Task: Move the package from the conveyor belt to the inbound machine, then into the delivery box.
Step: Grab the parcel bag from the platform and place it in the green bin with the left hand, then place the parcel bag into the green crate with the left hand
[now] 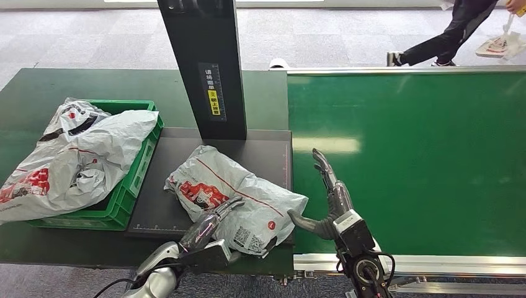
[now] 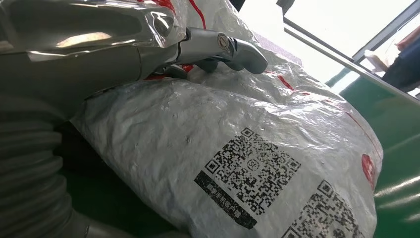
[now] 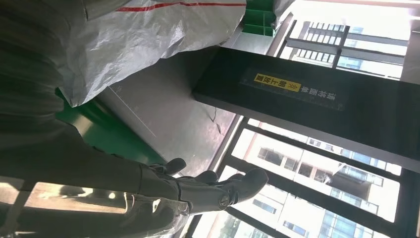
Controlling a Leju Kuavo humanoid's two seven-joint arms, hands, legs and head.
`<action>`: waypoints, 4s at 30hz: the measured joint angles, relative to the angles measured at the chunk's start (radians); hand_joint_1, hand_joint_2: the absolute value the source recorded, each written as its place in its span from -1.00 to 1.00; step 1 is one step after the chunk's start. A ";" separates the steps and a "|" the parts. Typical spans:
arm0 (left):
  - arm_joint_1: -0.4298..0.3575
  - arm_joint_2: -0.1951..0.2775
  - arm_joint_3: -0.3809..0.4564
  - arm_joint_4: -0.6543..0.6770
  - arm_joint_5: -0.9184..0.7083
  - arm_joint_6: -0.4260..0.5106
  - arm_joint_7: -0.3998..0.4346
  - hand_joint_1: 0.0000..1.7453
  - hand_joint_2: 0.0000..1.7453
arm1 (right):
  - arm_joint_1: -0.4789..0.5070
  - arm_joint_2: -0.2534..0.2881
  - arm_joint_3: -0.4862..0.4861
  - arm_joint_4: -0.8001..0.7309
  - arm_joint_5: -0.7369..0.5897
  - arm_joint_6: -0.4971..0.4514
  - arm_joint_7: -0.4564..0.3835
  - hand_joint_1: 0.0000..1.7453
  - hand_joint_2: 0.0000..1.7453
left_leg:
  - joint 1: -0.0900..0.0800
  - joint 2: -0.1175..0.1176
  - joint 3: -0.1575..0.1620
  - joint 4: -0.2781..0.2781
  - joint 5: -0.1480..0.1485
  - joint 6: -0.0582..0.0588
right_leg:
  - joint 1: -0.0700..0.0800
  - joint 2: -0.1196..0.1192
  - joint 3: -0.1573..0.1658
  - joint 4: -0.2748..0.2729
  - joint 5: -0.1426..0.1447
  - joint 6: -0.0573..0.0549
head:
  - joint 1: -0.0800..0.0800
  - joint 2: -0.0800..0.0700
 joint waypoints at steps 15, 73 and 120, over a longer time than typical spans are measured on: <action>-0.015 -0.002 0.033 0.007 0.027 0.089 0.022 1.00 1.00 | 0.008 0.014 -0.021 0.000 0.009 0.003 0.031 -1.00 1.00 | 0.000 0.000 0.002 0.000 0.000 0.000 | 0.000 0.000 0.002 0.000 0.000 0.000 | 0.000 0.000; 0.049 -0.051 0.328 -0.677 0.137 0.757 -0.304 1.00 1.00 | -0.030 0.032 0.006 0.064 -0.015 -0.037 0.015 -1.00 1.00 | 0.000 0.001 -0.001 0.000 0.000 0.000 | 0.000 0.001 -0.001 0.000 0.000 0.000 | 0.000 0.000; -0.288 0.073 0.496 0.245 -0.458 0.255 0.421 1.00 -1.00 | -0.032 0.053 -0.015 0.056 0.063 0.002 0.040 -1.00 1.00 | -0.002 0.000 0.038 -0.009 -0.038 -0.003 | -0.005 -0.001 0.041 -0.001 -0.012 -0.008 | 0.000 0.000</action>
